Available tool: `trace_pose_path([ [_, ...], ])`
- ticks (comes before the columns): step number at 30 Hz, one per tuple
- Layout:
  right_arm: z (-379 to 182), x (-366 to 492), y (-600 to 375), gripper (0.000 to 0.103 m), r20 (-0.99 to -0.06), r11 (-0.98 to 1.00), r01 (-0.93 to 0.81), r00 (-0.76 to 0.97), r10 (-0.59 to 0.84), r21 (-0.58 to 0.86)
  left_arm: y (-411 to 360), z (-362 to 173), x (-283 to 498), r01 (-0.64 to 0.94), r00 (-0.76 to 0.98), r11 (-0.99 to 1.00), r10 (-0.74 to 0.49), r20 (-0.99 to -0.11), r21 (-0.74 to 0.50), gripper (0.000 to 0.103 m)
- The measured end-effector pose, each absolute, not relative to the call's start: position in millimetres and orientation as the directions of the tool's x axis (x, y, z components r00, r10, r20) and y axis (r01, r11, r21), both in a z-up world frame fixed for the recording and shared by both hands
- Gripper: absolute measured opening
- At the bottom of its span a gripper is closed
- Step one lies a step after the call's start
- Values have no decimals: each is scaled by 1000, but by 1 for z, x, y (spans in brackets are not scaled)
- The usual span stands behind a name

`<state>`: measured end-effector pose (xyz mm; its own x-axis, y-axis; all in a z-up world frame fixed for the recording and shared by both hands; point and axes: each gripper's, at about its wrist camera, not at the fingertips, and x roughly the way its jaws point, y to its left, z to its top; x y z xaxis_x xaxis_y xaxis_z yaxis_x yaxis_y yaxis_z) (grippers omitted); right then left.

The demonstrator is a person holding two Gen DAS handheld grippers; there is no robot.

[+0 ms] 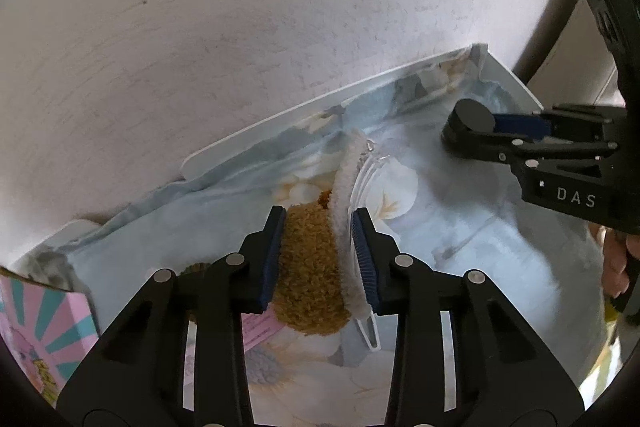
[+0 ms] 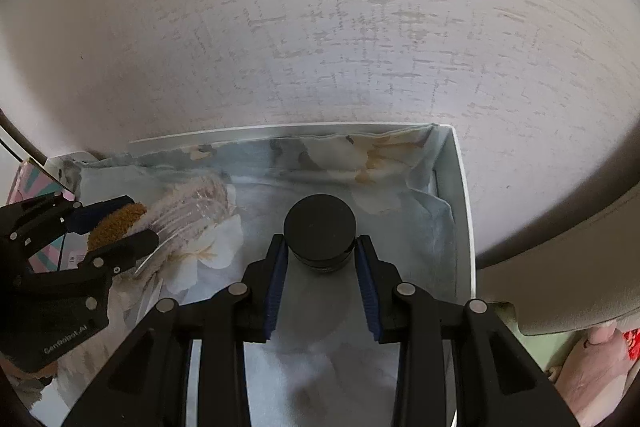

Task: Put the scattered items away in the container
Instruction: 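Grasp the brown fuzzy hair clip with the left gripper while the right grasps the black jar, then carry the hair clip with the left tool while the right carries the black jar to the box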

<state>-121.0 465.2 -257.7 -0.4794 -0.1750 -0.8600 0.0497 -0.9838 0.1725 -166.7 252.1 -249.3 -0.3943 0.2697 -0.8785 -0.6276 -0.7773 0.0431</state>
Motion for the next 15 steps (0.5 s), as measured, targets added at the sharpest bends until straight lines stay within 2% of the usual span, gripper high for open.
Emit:
trace_pose_path([
  [13,-227,-97,478,32,-838,-979,40,-511,-194,202,247,-222,-165,-630,-408,-776,316,-857,14,30],
  [15,-222,-94,482,32,-836,-979,36,-515,-191,202,254,-217,-145,-635,-412,-773,322,-852,15,30],
])
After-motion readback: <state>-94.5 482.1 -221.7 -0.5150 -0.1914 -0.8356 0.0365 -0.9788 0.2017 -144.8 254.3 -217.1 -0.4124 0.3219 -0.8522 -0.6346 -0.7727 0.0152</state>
